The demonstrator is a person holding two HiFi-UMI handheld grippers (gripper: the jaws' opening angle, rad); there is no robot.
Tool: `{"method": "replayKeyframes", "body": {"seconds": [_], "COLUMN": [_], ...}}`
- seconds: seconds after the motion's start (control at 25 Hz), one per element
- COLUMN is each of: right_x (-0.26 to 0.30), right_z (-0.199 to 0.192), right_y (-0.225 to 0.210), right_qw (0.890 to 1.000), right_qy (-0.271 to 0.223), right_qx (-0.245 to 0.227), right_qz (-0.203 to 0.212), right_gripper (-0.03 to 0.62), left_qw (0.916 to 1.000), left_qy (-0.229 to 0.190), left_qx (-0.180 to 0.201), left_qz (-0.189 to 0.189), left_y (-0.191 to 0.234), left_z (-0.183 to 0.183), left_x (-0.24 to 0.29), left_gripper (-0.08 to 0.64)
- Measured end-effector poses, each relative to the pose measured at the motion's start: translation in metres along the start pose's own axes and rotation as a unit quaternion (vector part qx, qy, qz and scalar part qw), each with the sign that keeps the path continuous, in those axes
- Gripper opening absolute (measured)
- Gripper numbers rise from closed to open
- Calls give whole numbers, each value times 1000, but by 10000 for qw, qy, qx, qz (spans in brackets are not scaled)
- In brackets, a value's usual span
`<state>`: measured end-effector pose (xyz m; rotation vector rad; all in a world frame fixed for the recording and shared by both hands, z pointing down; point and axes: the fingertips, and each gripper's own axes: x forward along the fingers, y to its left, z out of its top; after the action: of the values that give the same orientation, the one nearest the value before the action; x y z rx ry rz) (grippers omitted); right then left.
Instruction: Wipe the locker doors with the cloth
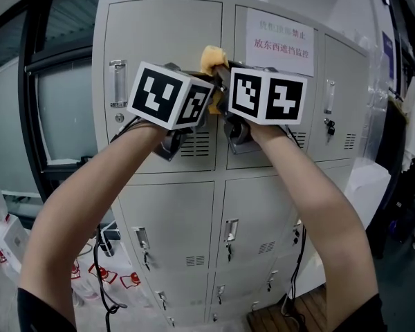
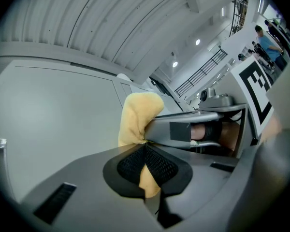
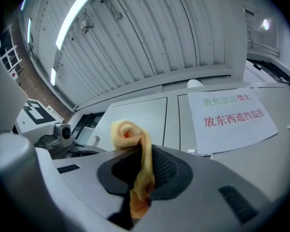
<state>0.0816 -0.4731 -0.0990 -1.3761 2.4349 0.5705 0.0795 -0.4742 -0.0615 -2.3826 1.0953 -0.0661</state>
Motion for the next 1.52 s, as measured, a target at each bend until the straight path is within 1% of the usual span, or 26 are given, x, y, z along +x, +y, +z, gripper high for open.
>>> {"method": "replayKeyframes", "body": {"seconds": [0.16,0.36,0.6,0.88,1.08,1.2,1.36,1.52], "right_x": [5,20,39,56,64,70,74,76], "right_z": [6,6,-8,-34,-51,-61,-67,-68], "right_y": [27,76,136,188,212,219,222,224], "right_qw": [9996,9985,9968,9946,9941,9950,9969,9970], "right_qy": [-90,-55,93,250,325,358,285,217], "right_qx": [54,159,257,447,450,354,99,20], "right_qz": [266,523,746,898,935,860,732,737], "right_gripper": [67,67,67,67,68,67,67,67], "left_qw": [9999,9998,9990,9977,9971,9969,9976,9984], "left_qy": [-77,15,246,489,584,632,545,426], "left_qx": [-74,-66,-84,-130,-133,-149,-234,-232], "left_qz": [15,189,355,442,463,442,367,274], "left_y": [11,38,68,93,104,111,116,117], "left_z": [1,-10,-34,-71,-92,-103,-112,-113], "left_x": [-24,-67,-117,-158,-177,-179,-177,-177], "left_gripper": [20,20,20,20,21,21,21,20]}}
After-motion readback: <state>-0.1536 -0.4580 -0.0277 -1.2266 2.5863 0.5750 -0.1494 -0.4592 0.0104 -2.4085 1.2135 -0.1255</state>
